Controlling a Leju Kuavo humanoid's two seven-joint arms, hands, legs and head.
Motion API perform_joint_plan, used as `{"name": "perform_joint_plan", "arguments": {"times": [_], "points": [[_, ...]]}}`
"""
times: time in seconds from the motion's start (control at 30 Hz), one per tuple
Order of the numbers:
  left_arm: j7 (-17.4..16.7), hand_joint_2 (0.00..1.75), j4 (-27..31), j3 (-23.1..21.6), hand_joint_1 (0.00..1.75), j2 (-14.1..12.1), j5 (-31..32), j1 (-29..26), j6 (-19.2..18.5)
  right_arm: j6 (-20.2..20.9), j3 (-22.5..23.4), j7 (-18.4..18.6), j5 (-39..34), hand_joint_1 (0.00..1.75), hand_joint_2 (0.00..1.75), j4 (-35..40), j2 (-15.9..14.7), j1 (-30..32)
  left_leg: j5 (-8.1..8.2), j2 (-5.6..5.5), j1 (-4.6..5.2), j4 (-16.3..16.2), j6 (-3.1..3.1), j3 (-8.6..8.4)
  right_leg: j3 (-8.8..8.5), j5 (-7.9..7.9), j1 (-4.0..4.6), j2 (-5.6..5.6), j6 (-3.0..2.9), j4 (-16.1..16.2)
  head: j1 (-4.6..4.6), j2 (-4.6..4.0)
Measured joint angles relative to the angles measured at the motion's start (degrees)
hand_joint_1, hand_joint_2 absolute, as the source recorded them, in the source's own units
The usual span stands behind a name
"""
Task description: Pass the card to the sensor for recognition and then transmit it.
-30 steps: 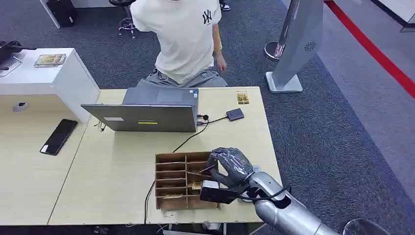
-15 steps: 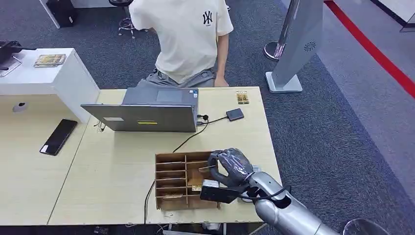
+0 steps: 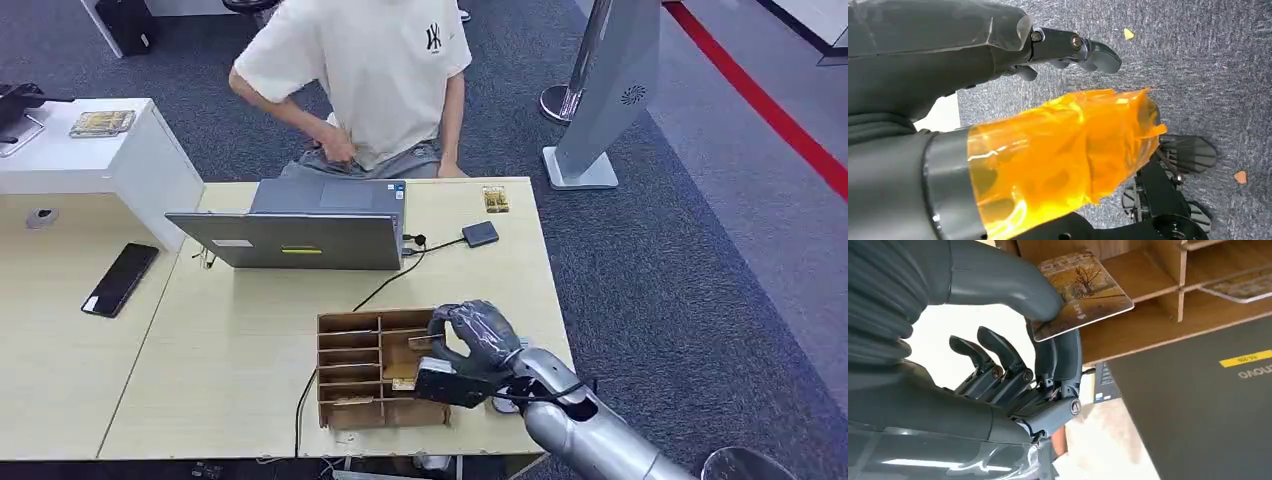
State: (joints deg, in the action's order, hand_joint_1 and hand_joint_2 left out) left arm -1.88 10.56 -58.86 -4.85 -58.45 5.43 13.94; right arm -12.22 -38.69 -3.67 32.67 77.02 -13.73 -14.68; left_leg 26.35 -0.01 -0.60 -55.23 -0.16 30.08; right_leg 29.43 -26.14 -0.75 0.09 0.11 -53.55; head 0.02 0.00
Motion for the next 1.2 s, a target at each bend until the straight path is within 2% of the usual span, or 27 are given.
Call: {"name": "perform_joint_plan", "arguments": {"times": [0.5, 0.57, 0.63, 0.77, 1.2], "points": [[0.70, 0.00, 0.00, 0.61, 0.00, 0.00, 0.00, -0.17, -0.15, 0.81, 5.22, -3.08, -9.79, 1.69, 1.75, 3.08, 0.00, 1.46, 0.00, 0.00, 0.00, 0.00, 0.00, 0.01, 0.00, 0.00, 0.00, 0.00, 0.00, 0.00, 0.00, 0.00], [0.77, 0.00, 0.00, 0.85, 0.00, 0.00, -0.02, -0.22, -0.15, 0.85, 6.06, -3.50, -11.04, 1.75, 1.75, 3.56, 0.00, 1.66, 0.00, 0.00, 0.00, 0.00, 0.00, 0.01, 0.00, 0.00, 0.00, 0.00, 0.00, 0.00, 0.00, 0.00], [0.79, 0.00, 0.00, 1.03, 0.00, 0.00, -0.02, -0.28, -0.15, 0.83, 6.91, -4.11, -12.17, 1.71, 1.75, 4.02, 0.00, 1.89, 0.00, 0.00, 0.00, 0.00, 0.00, 0.01, 0.00, 0.00, 0.00, 0.00, 0.00, 0.00, 0.00, 0.00], [1.24, 0.00, 0.00, 1.36, 0.00, 0.02, -0.04, -0.35, -0.15, 0.89, 8.78, -5.40, -15.09, 1.75, 1.75, 5.20, 0.00, 2.35, 0.00, 0.00, 0.00, 0.00, 0.00, 0.01, 0.00, 0.00, 0.00, 0.00, 0.00, 0.00, 0.00, 0.00], [1.77, 0.00, 0.00, 1.46, 0.00, 0.00, -0.17, -0.53, -0.11, 3.28, 12.52, -8.44, -21.44, 1.75, 1.75, 7.47, 0.00, 3.74, 0.00, 0.00, 0.00, 0.00, 0.00, 0.01, 0.00, 0.00, 0.00, -0.01, 0.00, 0.00, 0.00, 0.00]]}}
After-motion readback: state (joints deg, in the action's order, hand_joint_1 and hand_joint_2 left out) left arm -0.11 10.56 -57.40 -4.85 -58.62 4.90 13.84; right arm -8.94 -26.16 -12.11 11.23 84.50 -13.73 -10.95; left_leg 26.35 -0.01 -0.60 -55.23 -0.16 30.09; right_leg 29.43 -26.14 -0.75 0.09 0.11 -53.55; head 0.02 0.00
